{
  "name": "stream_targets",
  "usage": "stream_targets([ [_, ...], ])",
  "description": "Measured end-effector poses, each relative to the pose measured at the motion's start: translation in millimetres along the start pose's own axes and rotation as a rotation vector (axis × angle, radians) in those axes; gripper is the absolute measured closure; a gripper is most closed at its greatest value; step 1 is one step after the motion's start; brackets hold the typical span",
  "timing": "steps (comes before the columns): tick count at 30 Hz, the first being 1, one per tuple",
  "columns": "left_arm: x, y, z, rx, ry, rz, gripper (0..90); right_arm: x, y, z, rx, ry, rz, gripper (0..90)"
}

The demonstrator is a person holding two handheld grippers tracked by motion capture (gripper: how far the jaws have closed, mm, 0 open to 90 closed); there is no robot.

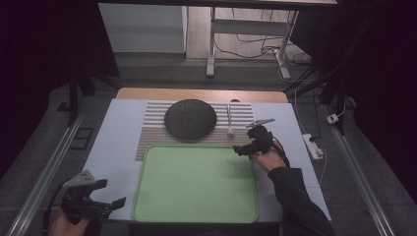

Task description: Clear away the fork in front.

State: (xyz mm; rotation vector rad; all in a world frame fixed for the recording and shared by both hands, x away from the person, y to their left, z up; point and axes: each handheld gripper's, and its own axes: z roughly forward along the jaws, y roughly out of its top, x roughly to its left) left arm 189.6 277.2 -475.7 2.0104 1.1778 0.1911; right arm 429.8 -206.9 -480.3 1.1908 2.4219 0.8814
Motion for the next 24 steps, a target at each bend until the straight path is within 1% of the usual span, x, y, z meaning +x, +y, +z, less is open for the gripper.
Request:
stream_targets([
  [1,-0.1,0.1,0.0,0.001,0.0,0.001,1.5,-0.7,2.3,2.4,0.008,0.003,-0.002,0.0],
  [2,-0.1,0.1,0.1,0.001,-0.001,0.002,1.5,-1.1,7.0,7.2,0.02,-0.01,-0.016,0.0],
  [3,-0.1,0.1,0.2,0.002,-0.001,0.002,1.5,-1.1,9.4,10.0,0.02,-0.017,-0.03,0.0],
  [4,-0.1,0.1,0.2,0.002,-0.001,0.002,1.5,-1.1,9.4,10.0,0.02,-0.017,-0.03,0.0],
  [5,0.0,0.1,0.2,0.002,-0.002,0.002,1.5,-0.9,14.5,15.5,0.025,-0.038,-0.05,0.0],
  [8,0.0,0.1,0.1,0.002,-0.002,0.003,1.5,0.0,22.0,25.2,0.04,-0.071,-0.074,0.0],
  [9,0.0,0.1,0.1,0.002,-0.003,0.003,1.5,0.0,22.0,25.2,0.04,-0.071,-0.074,0.0],
  [10,-0.1,0.1,0.2,0.002,-0.004,0.004,1.5,0.8,26.2,31.6,0.054,-0.085,-0.095,0.0],
  [12,-0.1,0.1,0.3,0.002,-0.005,0.005,1.5,1.4,28.0,34.7,0.058,-0.092,-0.099,0.0],
  [13,-0.1,0.1,0.3,0.002,-0.005,0.005,1.5,2.3,31.1,40.7,0.06,-0.112,-0.122,0.0],
  [14,-0.1,0.1,0.3,0.002,-0.006,0.006,1.5,2.3,31.1,40.7,0.06,-0.112,-0.122,0.0],
  [15,-0.2,0.1,0.3,0.003,-0.005,0.006,1.5,3.0,34.0,45.8,0.075,-0.136,-0.148,0.0],
  [16,-0.2,0.1,0.3,0.003,-0.006,0.007,1.5,3.0,34.0,45.8,0.075,-0.136,-0.148,0.0],
  [17,-0.3,0.2,0.3,0.004,-0.006,0.007,1.5,3.8,36.2,50.8,0.082,-0.153,-0.174,0.5],
  [18,-0.3,0.2,0.4,0.004,-0.006,0.008,1.5,4.4,37.2,52.7,0.083,-0.167,-0.19,1.7],
  [19,-0.3,0.2,0.5,0.004,-0.006,0.007,1.5,4.4,37.2,52.7,0.083,-0.167,-0.19,1.7],
  [20,-0.3,0.2,0.5,0.005,-0.007,0.008,1.5,5.4,38.9,56.5,0.083,-0.174,-0.221,4.4],
  [21,-0.3,0.3,0.5,0.005,-0.007,0.008,1.5,5.4,38.9,56.5,0.083,-0.174,-0.221,4.4],
  [22,-0.3,0.3,0.5,0.006,-0.008,0.009,1.5,7.2,40.3,59.7,0.085,-0.179,-0.254,7.8],
  [24,-0.4,0.3,0.6,0.006,-0.007,0.01,1.5,9.0,41.7,62.6,0.091,-0.186,-0.284,12.8],
])
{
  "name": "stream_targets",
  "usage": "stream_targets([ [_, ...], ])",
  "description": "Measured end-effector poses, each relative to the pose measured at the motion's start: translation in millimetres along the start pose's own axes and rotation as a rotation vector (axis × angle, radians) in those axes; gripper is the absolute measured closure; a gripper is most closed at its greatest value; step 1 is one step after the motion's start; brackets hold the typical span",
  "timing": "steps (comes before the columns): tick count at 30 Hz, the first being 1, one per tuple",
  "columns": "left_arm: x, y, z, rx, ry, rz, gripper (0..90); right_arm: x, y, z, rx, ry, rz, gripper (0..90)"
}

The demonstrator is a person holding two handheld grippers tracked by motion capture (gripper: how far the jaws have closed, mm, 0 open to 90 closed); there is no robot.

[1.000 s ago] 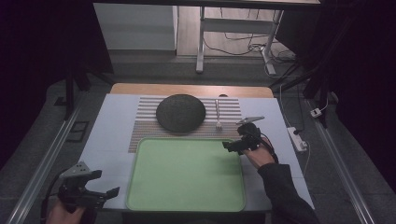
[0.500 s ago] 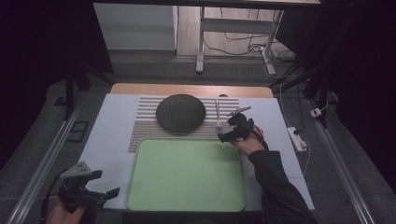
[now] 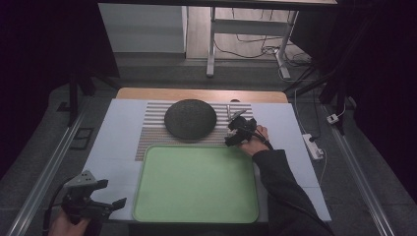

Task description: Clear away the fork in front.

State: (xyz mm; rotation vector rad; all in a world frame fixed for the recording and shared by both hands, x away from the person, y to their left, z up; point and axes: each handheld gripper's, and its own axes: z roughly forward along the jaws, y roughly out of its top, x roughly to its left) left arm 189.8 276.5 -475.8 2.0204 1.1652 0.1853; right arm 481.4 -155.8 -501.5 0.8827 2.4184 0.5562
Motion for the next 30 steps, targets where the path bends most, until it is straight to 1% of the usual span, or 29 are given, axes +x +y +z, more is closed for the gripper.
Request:
stream_targets([
  [1,-0.1,0.0,0.0,0.001,0.0,0.001,1.5,0.4,0.9,0.8,0.003,0.009,-0.015,17.4],
  [2,-0.2,0.0,0.1,0.0,0.0,0.002,1.5,1.4,1.7,1.4,0.005,0.015,-0.02,20.0],
  [3,-0.3,0.0,0.1,0.0,0.0,0.003,1.5,1.4,1.7,1.4,0.005,0.015,-0.02,20.0],
  [4,-0.3,0.0,0.1,0.0,0.0,0.003,1.5,2.4,3.2,2.8,0.019,0.019,-0.04,26.9],
  [5,-0.3,0.0,0.1,0.0,0.0,0.003,1.5,2.4,3.2,2.8,0.019,0.019,-0.04,26.9],
  [6,-0.3,0.0,0.2,0.0,0.0,0.004,1.5,3.8,3.8,4.4,0.027,0.021,-0.065,31.2],
  [7,-0.4,0.0,0.2,0.001,0.0,0.004,1.5,3.8,3.8,4.4,0.027,0.021,-0.065,31.2],
  [8,-0.5,0.0,0.2,0.002,0.001,0.005,1.5,4.7,4.3,5.0,0.028,0.02,-0.069,35.0],
  [9,-0.6,0.1,0.2,0.002,0.002,0.006,1.5,5.2,4.8,5.7,0.042,0.027,-0.087,41.9],
  [10,-0.7,0.1,0.3,0.003,0.002,0.007,1.5,5.2,4.8,5.7,0.042,0.027,-0.087,41.9],
  [11,-0.7,0.1,0.3,0.004,0.003,0.008,1.5,5.7,5.0,6.1,0.045,0.024,-0.095,44.3],
  [12,-0.8,0.1,0.4,0.004,0.003,0.008,1.5,5.9,5.4,5.8,0.044,0.034,-0.095,48.9],
  [13,-0.8,0.2,0.4,0.004,0.003,0.008,1.5,6.4,5.5,5.7,0.048,0.034,-0.094,51.7],
  [14,-0.8,0.2,0.4,0.004,0.003,0.009,1.5,6.3,5.6,5.7,0.049,0.029,-0.104,53.5],
  [16,-1.0,0.2,0.4,0.004,0.004,0.01,1.5,6.3,5.3,5.4,0.056,0.053,-0.092,60.8],
  [18,-1.3,0.3,0.5,0.006,0.004,0.013,1.5,6.6,4.8,5.1,0.059,0.067,-0.092,64.6],
  [22,-1.8,0.5,0.7,0.009,0.006,0.017,1.5,10.9,1.6,1.6,0.067,0.034,-0.107,68.5],
  [23,-1.9,0.5,0.9,0.01,0.006,0.018,1.5,10.9,1.6,1.6,0.067,0.034,-0.107,68.5],
  [24,-2.1,0.6,1.0,0.011,0.006,0.019,1.5,13.5,0.0,0.1,0.077,0.005,-0.136,72.6],
  [25,-2.3,0.6,1.1,0.012,0.007,0.02,1.5,13.5,0.0,0.1,0.077,0.005,-0.136,72.6],
  [26,-2.5,0.6,1.2,0.012,0.007,0.021,1.5,15.6,-1.7,-2.1,0.08,-0.032,-0.166,77.5],
  [28,-2.7,0.8,1.5,0.015,0.007,0.024,1.5,15.4,-3.5,-4.8,0.076,-0.048,-0.194,88.0],
  [29,-2.7,0.8,1.5,0.015,0.007,0.024,1.5,15.4,-3.5,-4.8,0.076,-0.048,-0.194,88.0],
  [30,-2.8,0.9,1.6,0.015,0.007,0.025,1.5,14.5,-5.2,-6.2,0.073,-0.06,-0.186,89.3],
])
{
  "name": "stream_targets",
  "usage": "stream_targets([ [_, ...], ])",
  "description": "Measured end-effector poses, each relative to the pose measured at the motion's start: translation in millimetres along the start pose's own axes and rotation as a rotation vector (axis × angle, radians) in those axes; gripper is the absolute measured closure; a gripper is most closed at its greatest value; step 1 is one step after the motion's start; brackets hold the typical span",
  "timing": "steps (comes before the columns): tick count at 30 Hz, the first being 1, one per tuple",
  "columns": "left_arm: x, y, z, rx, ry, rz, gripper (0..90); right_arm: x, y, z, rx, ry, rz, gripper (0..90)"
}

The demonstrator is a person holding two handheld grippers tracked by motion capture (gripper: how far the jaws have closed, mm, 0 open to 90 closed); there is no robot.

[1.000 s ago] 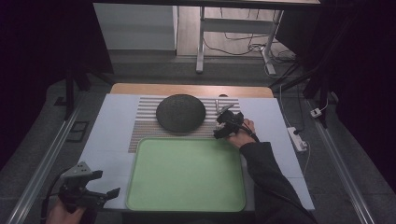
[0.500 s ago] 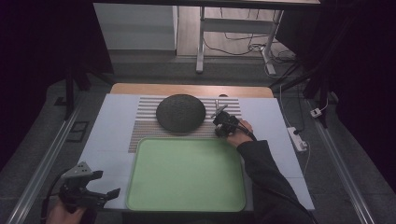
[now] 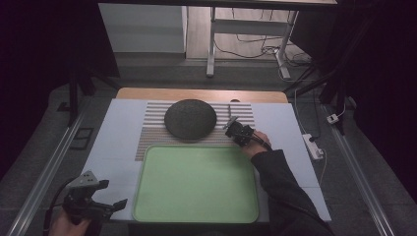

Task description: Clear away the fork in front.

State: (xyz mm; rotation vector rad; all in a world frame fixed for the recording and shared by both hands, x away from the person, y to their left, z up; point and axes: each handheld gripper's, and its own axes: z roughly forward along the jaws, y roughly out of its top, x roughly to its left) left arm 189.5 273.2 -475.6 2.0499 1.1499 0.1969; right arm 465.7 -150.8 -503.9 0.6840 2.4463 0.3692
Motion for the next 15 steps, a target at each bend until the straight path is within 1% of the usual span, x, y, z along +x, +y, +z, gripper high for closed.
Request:
stream_targets([
  [3,-0.3,0.1,0.1,0.001,0.002,0.001,1.6,-1.3,-1.4,-1.1,-0.004,-0.005,-0.009,89.6],
  [4,-0.3,0.1,0.1,0.001,0.003,0.002,1.5,-2.3,-2.0,-2.2,-0.013,-0.002,0.0,89.7],
  [5,-0.3,0.1,0.0,0.0,0.002,0.001,1.5,-5.5,-2.7,-5.5,-0.036,0.013,0.022,89.8],
  [6,0.0,-0.1,-0.1,-0.002,0.0,0.0,1.5,-5.5,-2.7,-5.5,-0.036,0.013,0.022,89.8],
  [7,0.1,-0.2,-0.5,-0.004,0.002,-0.002,1.2,-8.2,-3.3,-9.4,-0.057,0.019,0.042,89.9],
  [9,0.8,-0.5,-1.1,-0.009,0.0,-0.007,0.9,-9.4,-3.7,-11.6,-0.062,0.021,0.052,89.9],
  [10,1.0,-0.6,-1.3,-0.012,-0.001,-0.009,0.4,-11.5,-5.1,-16.1,-0.083,0.026,0.071,89.9],
  [12,1.4,-0.8,-1.7,-0.015,0.0,-0.014,0.0,-13.1,-6.2,-18.5,-0.094,0.032,0.077,89.9],
  [13,1.5,-0.8,-1.7,-0.015,0.0,-0.015,0.0,-15.7,-8.7,-23.6,-0.114,0.046,0.084,89.9],
  [15,1.6,-0.8,-1.7,-0.016,0.003,-0.02,0.0,-17.9,-11.3,-28.7,-0.131,0.062,0.101,89.9],
])
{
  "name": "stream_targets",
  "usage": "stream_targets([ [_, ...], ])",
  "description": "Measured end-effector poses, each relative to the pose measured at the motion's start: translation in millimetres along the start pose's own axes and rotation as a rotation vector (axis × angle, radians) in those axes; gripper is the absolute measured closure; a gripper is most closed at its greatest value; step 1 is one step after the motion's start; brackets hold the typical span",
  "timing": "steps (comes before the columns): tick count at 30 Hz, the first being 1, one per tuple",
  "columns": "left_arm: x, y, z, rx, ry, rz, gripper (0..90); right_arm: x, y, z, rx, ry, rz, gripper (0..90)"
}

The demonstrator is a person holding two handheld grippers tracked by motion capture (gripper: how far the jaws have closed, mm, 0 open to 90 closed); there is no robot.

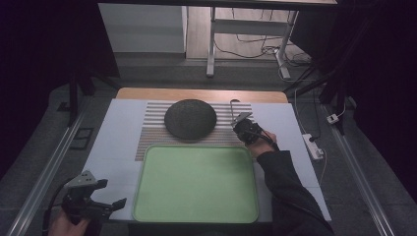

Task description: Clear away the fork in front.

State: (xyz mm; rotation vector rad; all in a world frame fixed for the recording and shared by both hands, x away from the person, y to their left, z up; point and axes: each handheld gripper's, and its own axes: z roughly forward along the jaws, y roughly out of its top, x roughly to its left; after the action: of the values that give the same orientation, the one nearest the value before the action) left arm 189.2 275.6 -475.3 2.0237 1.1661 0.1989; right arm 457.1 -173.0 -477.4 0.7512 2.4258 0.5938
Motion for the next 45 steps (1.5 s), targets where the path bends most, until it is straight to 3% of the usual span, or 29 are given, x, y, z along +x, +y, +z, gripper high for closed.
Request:
stream_targets([
  [7,0.4,-0.2,-1.5,-0.011,0.001,-0.003,0.0,-3.2,-5.7,-21.4,-0.053,0.034,0.041,89.9],
  [12,-1.5,0.5,-2.0,-0.026,0.008,0.008,0.0,-1.2,-13.3,-39.8,-0.103,0.099,0.062,89.9],
  [16,-3.2,2.2,-1.5,-0.05,-0.018,0.012,0.0,0.7,-20.4,-50.8,-0.135,0.147,0.102,89.9],
  [21,-5.8,6.3,2.4,-0.034,-0.061,0.043,0.0,5.7,-27.7,-64.6,-0.165,0.189,0.129,89.9],
  [28,-5.1,14.6,7.0,-0.032,-0.097,0.061,0.0,13.8,-39.4,-81.3,-0.197,0.235,0.14,89.9],
  [32,-5.0,19.8,9.4,-0.045,-0.096,0.071,0.0,19.9,-46.9,-89.2,-0.21,0.272,0.154,89.9],
  [36,-6.6,28.3,16.6,-0.05,-0.118,0.085,0.0,27.3,-53.2,-98.3,-0.222,0.294,0.136,89.9],
  [45,-15.2,55.5,36.2,-0.02,-0.154,0.171,0.0,41.5,-62.1,-112.8,-0.251,0.348,0.115,89.9],
])
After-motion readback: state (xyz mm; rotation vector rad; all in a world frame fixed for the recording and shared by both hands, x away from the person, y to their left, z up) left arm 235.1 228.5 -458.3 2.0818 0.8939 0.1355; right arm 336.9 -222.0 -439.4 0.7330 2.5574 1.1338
